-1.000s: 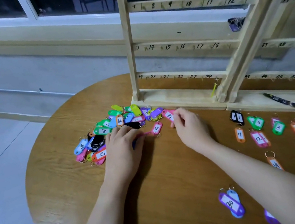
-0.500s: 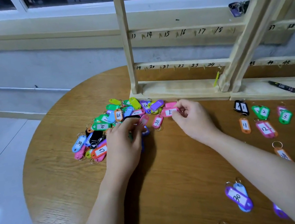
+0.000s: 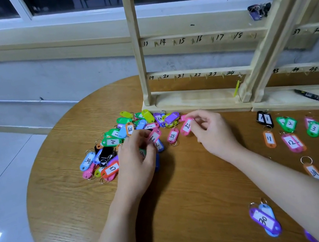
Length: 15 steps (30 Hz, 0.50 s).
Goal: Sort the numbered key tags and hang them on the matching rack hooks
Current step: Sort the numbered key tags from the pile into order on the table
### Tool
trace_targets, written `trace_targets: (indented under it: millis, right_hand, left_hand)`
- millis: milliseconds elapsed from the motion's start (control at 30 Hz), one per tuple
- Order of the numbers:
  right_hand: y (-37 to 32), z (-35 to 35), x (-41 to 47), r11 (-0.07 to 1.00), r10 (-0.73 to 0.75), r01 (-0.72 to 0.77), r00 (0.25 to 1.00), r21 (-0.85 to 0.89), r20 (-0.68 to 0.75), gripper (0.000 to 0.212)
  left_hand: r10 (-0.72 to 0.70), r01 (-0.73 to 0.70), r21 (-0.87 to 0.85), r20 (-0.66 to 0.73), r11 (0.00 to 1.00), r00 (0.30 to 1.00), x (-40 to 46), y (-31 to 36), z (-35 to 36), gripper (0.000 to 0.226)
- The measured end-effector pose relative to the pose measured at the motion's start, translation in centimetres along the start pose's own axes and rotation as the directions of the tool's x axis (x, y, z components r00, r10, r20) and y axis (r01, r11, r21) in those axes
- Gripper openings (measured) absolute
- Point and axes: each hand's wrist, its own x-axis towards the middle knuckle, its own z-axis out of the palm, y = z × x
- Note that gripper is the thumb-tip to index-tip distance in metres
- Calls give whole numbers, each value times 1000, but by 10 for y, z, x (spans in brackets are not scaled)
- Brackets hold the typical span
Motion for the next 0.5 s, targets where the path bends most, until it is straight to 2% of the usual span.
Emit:
trace_targets:
  millis: [233, 367, 500]
  right_hand:
    - [2, -1, 2, 998, 34, -33, 999, -55, 17, 26]
    - [-8, -4, 0, 998, 57, -56, 998, -21, 26, 25]
    - [-30, -23, -11, 990, 134, -137, 983, 13, 127, 20]
  left_hand:
    - [39, -43, 89, 39, 995, 998, -1, 3, -1, 9]
    - [93, -98, 165, 40, 981, 995, -3, -1, 0, 12]
    - [114, -114, 196, 8, 974, 993, -9, 8, -3, 14]
